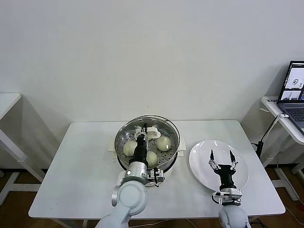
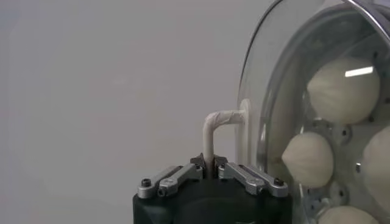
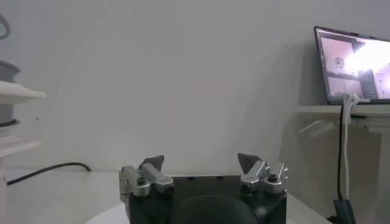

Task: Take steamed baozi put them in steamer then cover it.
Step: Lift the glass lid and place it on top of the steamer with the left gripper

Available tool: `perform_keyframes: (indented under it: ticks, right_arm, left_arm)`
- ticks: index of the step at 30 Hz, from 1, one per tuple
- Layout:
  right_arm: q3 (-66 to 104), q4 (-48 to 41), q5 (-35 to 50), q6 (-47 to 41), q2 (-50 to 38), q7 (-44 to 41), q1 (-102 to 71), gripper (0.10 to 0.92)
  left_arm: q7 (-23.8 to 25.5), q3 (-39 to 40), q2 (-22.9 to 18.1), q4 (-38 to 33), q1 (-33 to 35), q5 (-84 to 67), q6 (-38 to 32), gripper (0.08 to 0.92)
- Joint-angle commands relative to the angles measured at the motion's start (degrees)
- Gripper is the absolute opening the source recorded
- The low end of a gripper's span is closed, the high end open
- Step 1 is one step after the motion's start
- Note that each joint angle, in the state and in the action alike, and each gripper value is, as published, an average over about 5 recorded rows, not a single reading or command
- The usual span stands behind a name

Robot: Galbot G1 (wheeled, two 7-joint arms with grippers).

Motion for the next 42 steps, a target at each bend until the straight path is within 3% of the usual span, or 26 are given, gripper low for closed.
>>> perform_keyframes:
  ticks: [1, 38, 42]
  right_arm:
    - [-0.12, -0.44, -0.04, 0.05, 0.17, -0.39, 0.22, 0.823]
    - [-0.15, -0.50, -0.12, -0.04, 0.06, -0.42, 0.75, 0.823]
    - [-0.20, -0.50, -0.12, -0.05, 0.05, -0.46, 0.75, 0.823]
  left_arm:
    - [0.85, -0.02, -2.18, 3.68, -0.81, 3.04, 0.74, 0.188]
    - [0.95, -1.87, -2.72, 4.99, -0.06, 4.47, -1.04, 0.188]
    - [0.68, -1.97, -2.64, 4.38, 0.46, 4.45, -1.22, 0.249]
